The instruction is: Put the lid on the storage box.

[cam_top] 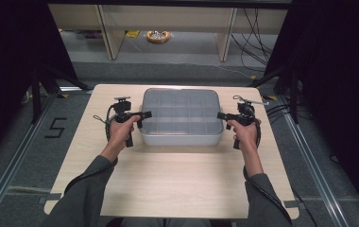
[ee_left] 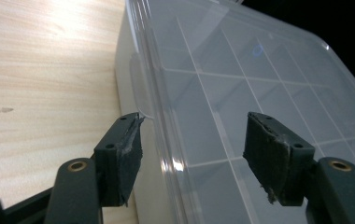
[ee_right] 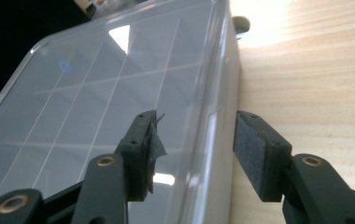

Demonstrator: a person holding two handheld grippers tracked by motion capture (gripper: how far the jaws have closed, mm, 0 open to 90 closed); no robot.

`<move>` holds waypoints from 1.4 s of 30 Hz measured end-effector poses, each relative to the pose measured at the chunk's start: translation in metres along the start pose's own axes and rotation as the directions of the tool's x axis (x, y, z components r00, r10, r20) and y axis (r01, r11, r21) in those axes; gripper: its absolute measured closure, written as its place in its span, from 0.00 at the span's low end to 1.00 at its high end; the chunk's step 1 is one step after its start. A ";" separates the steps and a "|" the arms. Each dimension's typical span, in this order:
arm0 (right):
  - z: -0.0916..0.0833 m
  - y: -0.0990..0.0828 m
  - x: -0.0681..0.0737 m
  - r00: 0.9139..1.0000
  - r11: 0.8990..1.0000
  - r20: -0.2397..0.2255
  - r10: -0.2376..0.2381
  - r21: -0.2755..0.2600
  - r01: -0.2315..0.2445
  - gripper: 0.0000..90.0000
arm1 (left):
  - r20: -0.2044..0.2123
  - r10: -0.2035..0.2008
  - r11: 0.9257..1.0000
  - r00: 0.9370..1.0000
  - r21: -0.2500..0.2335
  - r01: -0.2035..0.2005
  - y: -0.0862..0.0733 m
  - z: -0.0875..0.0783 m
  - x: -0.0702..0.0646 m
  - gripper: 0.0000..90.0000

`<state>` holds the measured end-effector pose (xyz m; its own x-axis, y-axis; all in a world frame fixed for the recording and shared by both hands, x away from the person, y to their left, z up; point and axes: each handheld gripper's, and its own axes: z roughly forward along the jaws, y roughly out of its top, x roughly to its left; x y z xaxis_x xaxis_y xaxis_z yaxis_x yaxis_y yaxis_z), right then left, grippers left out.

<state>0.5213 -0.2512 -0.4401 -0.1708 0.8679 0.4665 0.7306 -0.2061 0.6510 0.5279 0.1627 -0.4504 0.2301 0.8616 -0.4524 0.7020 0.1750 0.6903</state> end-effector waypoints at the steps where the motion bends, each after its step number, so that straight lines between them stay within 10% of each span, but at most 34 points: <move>1: 0.002 0.001 -0.001 1.000 1.000 0.001 0.012 -0.003 -0.012 0.57 | -0.002 -0.009 1.000 1.000 -0.001 0.009 0.001 0.001 0.000 0.40; 6: 0.013 0.004 -0.011 1.000 1.000 -0.016 -0.015 -0.023 0.015 0.57 | -0.005 -0.016 1.000 1.000 -0.008 0.016 0.005 0.002 0.001 0.42; 10: 0.013 0.005 0.003 0.992 0.993 -0.043 0.115 0.022 -0.114 0.58 | -0.004 0.003 1.000 1.000 0.001 -0.003 0.004 0.003 -0.002 0.48; 11: 0.016 0.005 -0.001 1.000 1.000 -0.021 0.017 -0.014 -0.018 0.60 | -0.016 0.015 1.000 1.000 0.000 -0.015 0.003 0.003 -0.003 0.48; 19: 0.009 0.009 0.002 0.999 0.999 -0.004 -0.042 -0.027 0.041 0.64 | -0.075 0.092 0.996 0.993 0.011 -0.091 0.001 0.006 -0.012 0.49; 22: 0.011 0.007 0.003 0.997 0.997 0.022 -0.072 -0.018 0.072 0.64 | -0.113 0.168 0.986 0.979 0.024 -0.166 0.000 0.008 -0.015 0.52; 28: 0.014 0.000 -0.004 0.998 0.997 0.006 -0.068 -0.023 0.068 0.65 | -0.096 0.115 0.993 0.989 0.020 -0.114 0.000 0.009 -0.012 0.51; 29: 0.010 -0.001 0.004 0.998 0.998 -0.002 0.055 0.027 -0.055 0.65 | -0.084 0.100 0.995 0.991 0.018 -0.099 0.000 0.009 -0.011 0.50; 33: 0.006 0.002 -0.006 0.998 0.997 0.006 -0.063 -0.049 0.063 0.62 | -0.065 0.102 0.994 0.993 0.035 -0.100 -0.003 0.005 -0.011 0.45; 42: -0.019 -0.001 0.001 0.998 0.996 0.022 -0.067 -0.063 0.068 0.59 | -0.032 0.123 0.992 0.992 0.029 -0.122 -0.008 -0.018 -0.011 0.41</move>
<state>0.5080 -0.2589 -0.4286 -0.2048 0.8894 0.4088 0.6744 -0.1744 0.7175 0.5078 0.1602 -0.4408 0.2935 0.8912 -0.3457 0.6876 0.0544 0.7240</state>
